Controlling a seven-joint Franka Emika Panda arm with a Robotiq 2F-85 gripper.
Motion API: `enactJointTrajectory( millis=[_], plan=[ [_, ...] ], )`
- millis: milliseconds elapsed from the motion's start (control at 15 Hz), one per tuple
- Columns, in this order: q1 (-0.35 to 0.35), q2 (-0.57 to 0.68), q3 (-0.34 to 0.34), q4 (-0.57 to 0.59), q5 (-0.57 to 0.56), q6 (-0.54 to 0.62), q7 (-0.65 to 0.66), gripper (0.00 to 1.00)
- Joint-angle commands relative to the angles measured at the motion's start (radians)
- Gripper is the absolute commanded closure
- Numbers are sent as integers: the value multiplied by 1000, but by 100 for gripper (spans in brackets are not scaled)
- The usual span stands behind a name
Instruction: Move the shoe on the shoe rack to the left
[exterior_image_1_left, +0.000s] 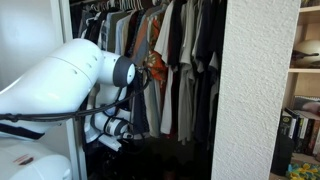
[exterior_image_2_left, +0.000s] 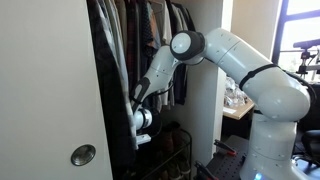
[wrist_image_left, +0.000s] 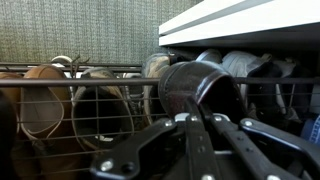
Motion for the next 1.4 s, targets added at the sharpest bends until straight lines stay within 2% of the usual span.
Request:
enactJointTrajectory(
  millis=[0,200,533,1333],
  plan=[
    [30,11,-12,50,53,-52,60,99],
    [5,40,19,68,100,-93,48,99],
    [4,90,46,111,168,-127,44,99],
    [26,131,40,169,197,-34,68,99]
  ],
)
